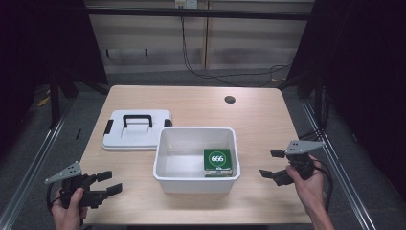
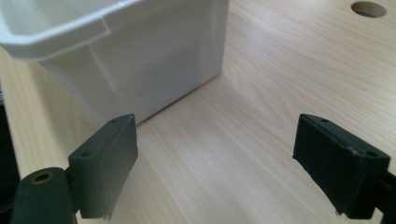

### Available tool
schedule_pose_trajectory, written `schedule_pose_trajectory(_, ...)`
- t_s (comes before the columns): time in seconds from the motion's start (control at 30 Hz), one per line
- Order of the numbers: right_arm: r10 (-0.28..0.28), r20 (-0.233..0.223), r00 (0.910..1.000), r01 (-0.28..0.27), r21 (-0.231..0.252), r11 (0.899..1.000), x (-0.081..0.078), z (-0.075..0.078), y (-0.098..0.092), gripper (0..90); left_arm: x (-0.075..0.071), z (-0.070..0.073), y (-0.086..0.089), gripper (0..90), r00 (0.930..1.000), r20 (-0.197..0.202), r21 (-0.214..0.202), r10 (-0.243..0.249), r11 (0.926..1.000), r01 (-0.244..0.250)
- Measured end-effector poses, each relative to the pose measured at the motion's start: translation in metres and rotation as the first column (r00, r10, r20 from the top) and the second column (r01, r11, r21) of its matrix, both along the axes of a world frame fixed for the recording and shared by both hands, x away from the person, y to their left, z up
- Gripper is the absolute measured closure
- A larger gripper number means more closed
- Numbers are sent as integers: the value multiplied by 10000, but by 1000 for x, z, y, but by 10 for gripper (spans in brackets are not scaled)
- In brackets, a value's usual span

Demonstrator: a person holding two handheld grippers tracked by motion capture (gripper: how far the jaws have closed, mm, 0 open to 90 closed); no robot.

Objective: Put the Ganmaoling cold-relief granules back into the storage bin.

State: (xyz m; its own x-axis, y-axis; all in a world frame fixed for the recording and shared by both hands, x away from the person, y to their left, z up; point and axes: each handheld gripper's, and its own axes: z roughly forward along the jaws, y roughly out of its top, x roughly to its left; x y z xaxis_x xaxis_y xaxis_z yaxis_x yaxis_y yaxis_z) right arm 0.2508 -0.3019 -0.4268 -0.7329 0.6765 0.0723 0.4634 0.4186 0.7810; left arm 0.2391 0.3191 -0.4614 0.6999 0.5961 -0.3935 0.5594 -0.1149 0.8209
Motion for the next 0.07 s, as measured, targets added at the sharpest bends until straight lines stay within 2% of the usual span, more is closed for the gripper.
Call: schedule_pose_trajectory(0.07, -238, 44, 9997, 238, 139, 9996, -2, -6, -3, 130, 0, 0, 0, 184, 10000, 31, 1, -24, 10000, 24)
